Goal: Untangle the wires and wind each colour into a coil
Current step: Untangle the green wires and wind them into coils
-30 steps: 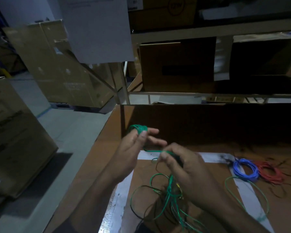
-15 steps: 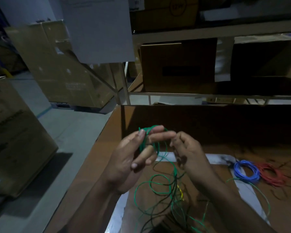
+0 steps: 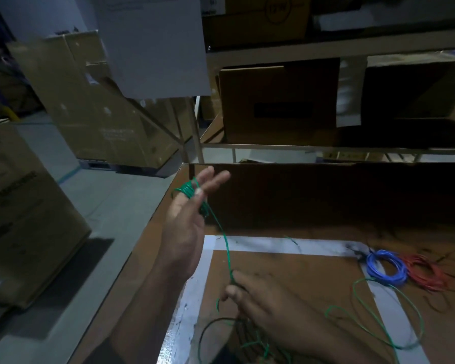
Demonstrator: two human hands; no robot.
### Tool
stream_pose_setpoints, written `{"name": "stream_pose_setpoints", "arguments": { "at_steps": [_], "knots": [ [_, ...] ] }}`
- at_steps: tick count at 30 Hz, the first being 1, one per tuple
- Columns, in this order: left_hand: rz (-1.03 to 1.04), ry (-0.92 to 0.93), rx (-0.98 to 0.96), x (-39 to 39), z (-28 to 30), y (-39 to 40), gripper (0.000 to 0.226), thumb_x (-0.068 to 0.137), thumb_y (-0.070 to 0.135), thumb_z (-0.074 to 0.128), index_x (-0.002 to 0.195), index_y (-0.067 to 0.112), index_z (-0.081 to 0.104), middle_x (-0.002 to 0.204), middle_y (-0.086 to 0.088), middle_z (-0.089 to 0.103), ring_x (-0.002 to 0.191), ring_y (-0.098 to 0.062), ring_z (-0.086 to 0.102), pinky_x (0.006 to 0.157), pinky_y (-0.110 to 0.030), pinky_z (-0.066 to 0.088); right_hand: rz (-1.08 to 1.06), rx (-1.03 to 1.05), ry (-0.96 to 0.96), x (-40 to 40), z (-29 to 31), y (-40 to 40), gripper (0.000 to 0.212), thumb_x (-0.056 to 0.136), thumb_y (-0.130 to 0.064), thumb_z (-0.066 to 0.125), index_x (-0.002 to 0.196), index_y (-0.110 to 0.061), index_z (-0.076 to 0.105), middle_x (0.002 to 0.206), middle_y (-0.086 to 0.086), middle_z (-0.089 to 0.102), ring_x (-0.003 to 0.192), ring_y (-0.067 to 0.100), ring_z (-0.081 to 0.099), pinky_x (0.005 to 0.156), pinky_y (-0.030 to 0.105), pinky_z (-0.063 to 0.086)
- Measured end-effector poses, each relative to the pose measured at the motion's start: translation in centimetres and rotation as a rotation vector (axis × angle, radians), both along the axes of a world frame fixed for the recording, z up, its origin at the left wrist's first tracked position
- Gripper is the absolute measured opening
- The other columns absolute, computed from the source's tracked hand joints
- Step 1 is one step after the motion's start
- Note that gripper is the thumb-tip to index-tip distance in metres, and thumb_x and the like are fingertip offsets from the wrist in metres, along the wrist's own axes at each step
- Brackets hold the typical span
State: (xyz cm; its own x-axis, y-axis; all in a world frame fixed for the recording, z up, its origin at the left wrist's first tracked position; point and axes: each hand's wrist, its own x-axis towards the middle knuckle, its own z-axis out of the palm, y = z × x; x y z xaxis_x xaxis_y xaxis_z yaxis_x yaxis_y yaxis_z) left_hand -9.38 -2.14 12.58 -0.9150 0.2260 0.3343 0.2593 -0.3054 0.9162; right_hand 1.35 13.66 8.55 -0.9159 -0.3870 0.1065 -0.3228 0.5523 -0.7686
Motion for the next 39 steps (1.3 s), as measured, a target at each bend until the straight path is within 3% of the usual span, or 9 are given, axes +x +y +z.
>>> {"name": "stream_pose_setpoints", "arguments": {
  "at_steps": [5, 10, 14, 18, 21, 25, 29, 32, 39],
  "knots": [
    [-0.040, 0.126, -0.491, 0.7, -1.6, 0.4, 0.036, 0.110, 0.012, 0.040, 0.123, 0.020, 0.072, 0.149, 0.008, 0.055, 0.144, -0.001, 0.040, 0.118, -0.033, 0.032, -0.184, -0.049, 0.277, -0.7, 3.2, 0.8, 0.030, 0.101, -0.051, 0.041, 0.089, -0.025, 0.052, 0.077, -0.012, 0.056, 0.072, 0.007, 0.054, 0.065, 0.031, 0.044],
    [-0.149, 0.133, -0.566, 2.2, -0.9, 0.8, 0.027, 0.111, 0.018, 0.039, 0.121, 0.012, 0.064, 0.089, -0.004, 0.072, 0.095, -0.021, 0.070, 0.099, -0.047, 0.051, -0.395, -0.252, 0.465, -2.8, 5.1, 2.4, 0.021, 0.103, -0.033, 0.051, 0.089, -0.022, 0.062, 0.078, -0.013, 0.062, 0.075, 0.008, 0.062, 0.063, 0.029, 0.046],
    [-0.218, 0.098, -0.520, 2.7, 0.0, 0.8, 0.037, 0.106, 0.028, 0.039, 0.098, 0.008, 0.068, 0.067, 0.006, 0.058, 0.079, -0.004, 0.062, 0.089, -0.034, 0.050, -0.489, -0.278, 0.533, -4.6, 5.1, 3.3, 0.022, 0.102, -0.033, 0.053, 0.091, -0.017, 0.064, 0.077, -0.006, 0.060, 0.071, 0.014, 0.059, 0.061, 0.035, 0.046],
    [-0.435, -0.061, -0.227, 3.1, 1.1, 0.5, 0.038, 0.107, 0.028, 0.039, 0.126, 0.011, 0.068, 0.087, -0.010, 0.073, 0.048, -0.005, 0.034, 0.075, -0.030, 0.049, -0.546, -0.352, 0.522, -5.7, 5.0, 3.7, 0.038, 0.099, -0.043, 0.052, 0.081, -0.010, 0.060, 0.066, 0.009, 0.055, 0.058, 0.022, 0.049, 0.052, 0.035, 0.038],
    [-0.575, -0.150, -0.101, 3.5, 2.1, 0.4, 0.044, 0.107, 0.022, 0.037, 0.134, -0.002, 0.061, 0.098, -0.020, 0.076, 0.050, -0.004, 0.042, 0.065, -0.015, 0.045, -0.545, -0.390, 0.488, -6.2, 4.5, 3.6, 0.045, 0.098, -0.046, 0.051, 0.078, -0.006, 0.056, 0.065, 0.013, 0.054, 0.058, 0.025, 0.049, 0.052, 0.035, 0.037],
    [-0.569, -0.195, 0.113, 3.4, 2.0, 0.6, 0.043, 0.107, 0.017, 0.036, 0.123, -0.017, 0.057, 0.074, -0.004, 0.073, 0.035, -0.005, 0.031, 0.083, -0.022, 0.055, -0.565, -0.386, 0.428, -6.6, 3.3, 3.3, 0.053, 0.103, -0.054, 0.039, 0.074, -0.013, 0.054, 0.063, 0.002, 0.052, 0.056, 0.013, 0.046, 0.053, 0.029, 0.036],
    [-0.609, -0.223, 0.372, 2.5, 2.4, 0.4, 0.034, 0.107, 0.016, 0.036, 0.109, 0.004, 0.067, 0.110, -0.020, 0.075, 0.074, -0.016, 0.073, 0.102, -0.035, 0.053, -0.467, -0.317, 0.223, -6.0, -0.7, 2.5, 0.047, 0.104, -0.054, 0.029, 0.078, -0.022, 0.052, 0.064, -0.007, 0.047, 0.059, 0.008, 0.044, 0.060, 0.036, 0.038],
    [-0.565, -0.190, 0.386, 1.6, 2.8, 0.2, 0.030, 0.111, 0.015, 0.027, 0.111, 0.004, 0.055, 0.143, -0.034, 0.053, 0.138, -0.041, 0.051, 0.120, -0.047, 0.035, -0.388, -0.163, 0.025, -3.6, -2.6, 1.5, 0.041, 0.105, -0.051, 0.031, 0.082, -0.027, 0.055, 0.068, 0.001, 0.052, 0.060, 0.013, 0.050, 0.061, 0.040, 0.046],
    [-0.096, -0.089, -0.024, 0.4, -0.2, 0.6, 0.037, 0.110, 0.010, 0.029, 0.106, 0.015, 0.065, 0.132, -0.019, 0.068, 0.143, -0.012, 0.047, 0.111, -0.039, 0.035, -0.145, -0.004, 0.135, 0.2, -0.6, 1.4, 0.022, 0.102, -0.054, 0.038, 0.085, -0.043, 0.047, 0.080, -0.012, 0.058, 0.077, 0.006, 0.057, 0.073, 0.039, 0.049]
  ]
}}
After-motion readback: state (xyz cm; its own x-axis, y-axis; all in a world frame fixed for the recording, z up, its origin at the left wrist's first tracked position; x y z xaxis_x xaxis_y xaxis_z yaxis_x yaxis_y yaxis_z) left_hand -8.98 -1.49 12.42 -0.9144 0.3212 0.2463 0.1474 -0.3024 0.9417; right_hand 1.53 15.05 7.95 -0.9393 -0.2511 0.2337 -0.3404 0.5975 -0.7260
